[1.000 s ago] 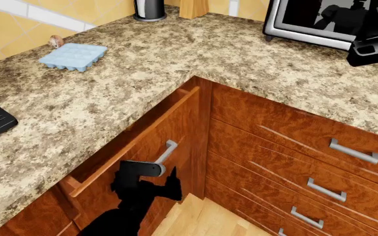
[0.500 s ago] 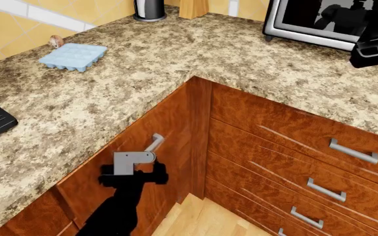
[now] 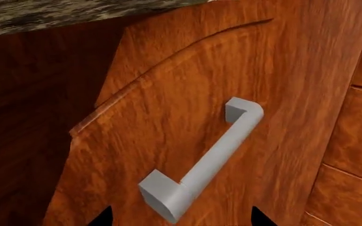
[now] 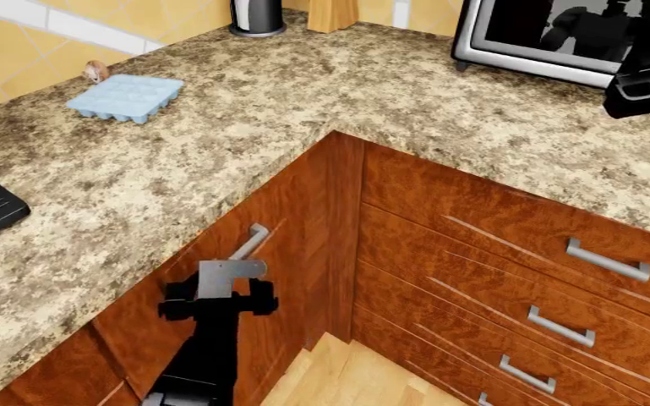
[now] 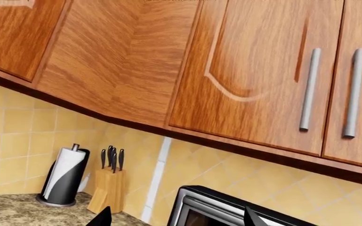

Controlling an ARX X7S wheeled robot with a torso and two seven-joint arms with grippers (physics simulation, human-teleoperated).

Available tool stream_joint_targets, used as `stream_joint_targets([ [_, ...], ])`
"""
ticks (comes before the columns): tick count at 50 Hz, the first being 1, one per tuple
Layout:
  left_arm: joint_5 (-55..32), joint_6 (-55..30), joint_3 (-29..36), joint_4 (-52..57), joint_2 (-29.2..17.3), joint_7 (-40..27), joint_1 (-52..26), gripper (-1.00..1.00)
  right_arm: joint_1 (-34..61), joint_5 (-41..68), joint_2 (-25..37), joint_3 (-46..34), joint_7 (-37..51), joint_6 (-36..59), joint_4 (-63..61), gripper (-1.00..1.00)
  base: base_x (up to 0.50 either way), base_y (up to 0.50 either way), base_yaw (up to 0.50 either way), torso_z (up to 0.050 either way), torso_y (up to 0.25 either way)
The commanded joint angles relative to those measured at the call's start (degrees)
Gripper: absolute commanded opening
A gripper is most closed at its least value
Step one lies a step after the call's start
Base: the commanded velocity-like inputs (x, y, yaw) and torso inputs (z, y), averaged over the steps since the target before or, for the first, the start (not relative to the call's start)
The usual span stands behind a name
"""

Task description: Close the right drawer.

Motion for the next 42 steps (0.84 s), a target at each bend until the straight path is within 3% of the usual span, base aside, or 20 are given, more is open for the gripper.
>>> stream_joint_targets([
  [1, 11.2, -0.3, -15.1, -3.8, -0.3, -4.0, -1.6, 1.0, -0.1, 0.3, 0.2, 0.3, 0.0, 0.1, -0.3, 1.0, 0.0, 0.0, 0.0, 0.0, 0.0],
  [15, 17.9, -2.6, -23.6, -3.9, -1.5, -6.5, -4.6, 1.0, 0.1, 0.6, -0.5, 0.8, -0.1, 0.8, -0.3, 1.0, 0.0, 0.0, 0.0, 0.0, 0.0],
  [32, 19.3, -4.0, -24.8, -3.9, -2.7, -10.4, -5.8, 1.0, 0.1, 1.1, -0.5, 1.4, -0.1, 1.3, -0.7, 1.0, 0.0, 0.0, 0.0, 0.0, 0.001],
  [42, 19.0, -3.4, -24.8, -3.9, -1.9, -6.9, -5.5, 1.0, -0.3, 0.8, -0.5, 1.5, -0.2, 0.9, -0.5, 1.0, 0.0, 0.0, 0.01, 0.0, 0.001],
])
